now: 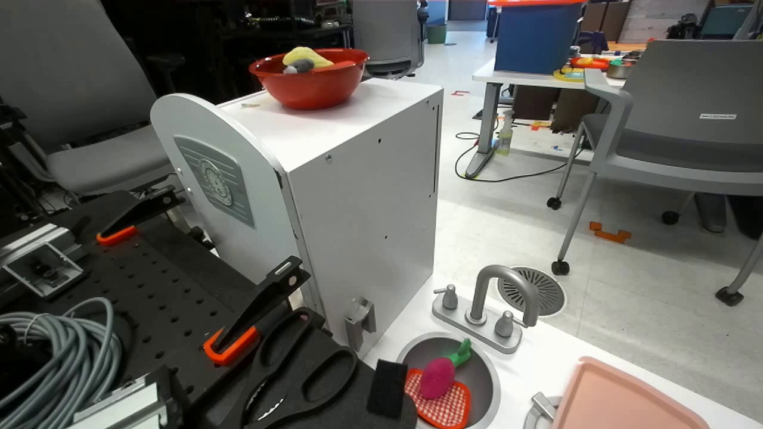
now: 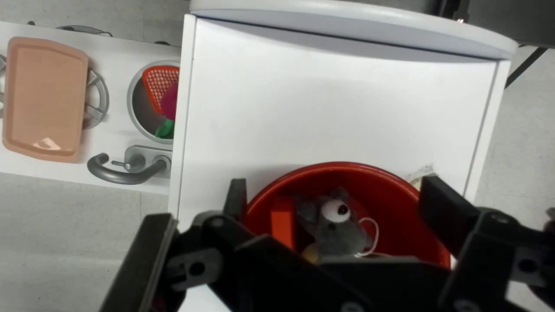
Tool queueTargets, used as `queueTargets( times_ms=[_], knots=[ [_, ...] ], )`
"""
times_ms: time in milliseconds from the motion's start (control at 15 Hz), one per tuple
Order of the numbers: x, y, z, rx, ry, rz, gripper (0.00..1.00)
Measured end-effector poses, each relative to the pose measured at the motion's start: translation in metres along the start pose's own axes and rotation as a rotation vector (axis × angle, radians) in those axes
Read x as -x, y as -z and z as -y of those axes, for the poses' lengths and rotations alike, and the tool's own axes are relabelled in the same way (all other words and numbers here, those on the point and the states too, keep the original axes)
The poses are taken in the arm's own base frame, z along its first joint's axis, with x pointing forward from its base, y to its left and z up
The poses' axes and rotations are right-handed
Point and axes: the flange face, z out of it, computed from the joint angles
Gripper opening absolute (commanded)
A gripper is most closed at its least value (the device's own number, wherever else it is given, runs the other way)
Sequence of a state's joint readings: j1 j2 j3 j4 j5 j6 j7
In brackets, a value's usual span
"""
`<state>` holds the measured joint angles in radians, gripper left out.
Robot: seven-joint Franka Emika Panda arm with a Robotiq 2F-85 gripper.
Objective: Remove the gray doll out of the bowl
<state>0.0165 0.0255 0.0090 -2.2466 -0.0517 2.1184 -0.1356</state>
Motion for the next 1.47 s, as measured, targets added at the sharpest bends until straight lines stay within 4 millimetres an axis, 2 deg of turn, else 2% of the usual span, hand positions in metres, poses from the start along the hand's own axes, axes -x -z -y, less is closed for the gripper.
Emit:
queueTargets(
  times_ms=[267, 467, 1000, 1467],
  knots=[
    [0.000, -0.002, 0.000, 0.003, 0.001, 0.004, 1.00],
    [-0.004, -0.011, 0.001, 0.033, -0.003, 0.024, 1.00],
    [-0.038, -0.046, 0.009, 0.105, -0.009, 0.043, 1.00],
    [-0.050, -0.048, 0.011, 0.133, -0.014, -0.004, 1.00]
  ],
)
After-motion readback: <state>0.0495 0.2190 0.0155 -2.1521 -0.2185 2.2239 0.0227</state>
